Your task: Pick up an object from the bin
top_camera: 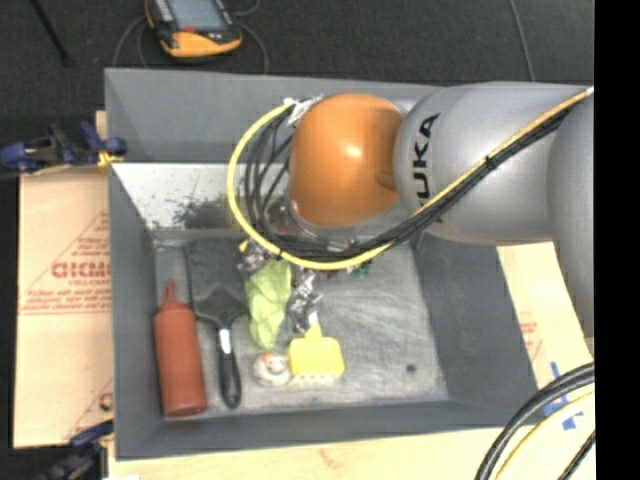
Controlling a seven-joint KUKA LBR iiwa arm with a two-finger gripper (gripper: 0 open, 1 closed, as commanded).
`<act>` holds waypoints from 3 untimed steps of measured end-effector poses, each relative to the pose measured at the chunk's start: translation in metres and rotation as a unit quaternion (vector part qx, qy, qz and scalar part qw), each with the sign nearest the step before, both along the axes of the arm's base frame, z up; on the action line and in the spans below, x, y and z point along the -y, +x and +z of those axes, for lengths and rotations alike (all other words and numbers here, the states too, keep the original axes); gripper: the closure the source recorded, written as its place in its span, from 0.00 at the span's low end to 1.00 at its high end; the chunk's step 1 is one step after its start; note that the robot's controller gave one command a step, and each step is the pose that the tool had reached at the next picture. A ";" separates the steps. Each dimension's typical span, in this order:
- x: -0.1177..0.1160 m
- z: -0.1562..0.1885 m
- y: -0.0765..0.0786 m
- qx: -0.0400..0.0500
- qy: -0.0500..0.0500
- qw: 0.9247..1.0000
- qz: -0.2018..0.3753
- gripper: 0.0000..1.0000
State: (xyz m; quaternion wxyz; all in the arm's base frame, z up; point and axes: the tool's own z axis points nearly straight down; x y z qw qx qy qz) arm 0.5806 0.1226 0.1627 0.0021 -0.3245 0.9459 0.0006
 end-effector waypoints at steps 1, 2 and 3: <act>0.000 0.000 0.000 0.000 0.000 1.000 -0.001 0.00; 0.021 -0.089 -0.029 0.001 0.001 1.000 -0.007 1.00; 0.021 -0.089 -0.029 0.001 0.001 1.000 -0.008 1.00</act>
Offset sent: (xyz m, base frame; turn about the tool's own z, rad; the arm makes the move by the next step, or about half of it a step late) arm -0.0312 -0.0223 -0.0919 0.0126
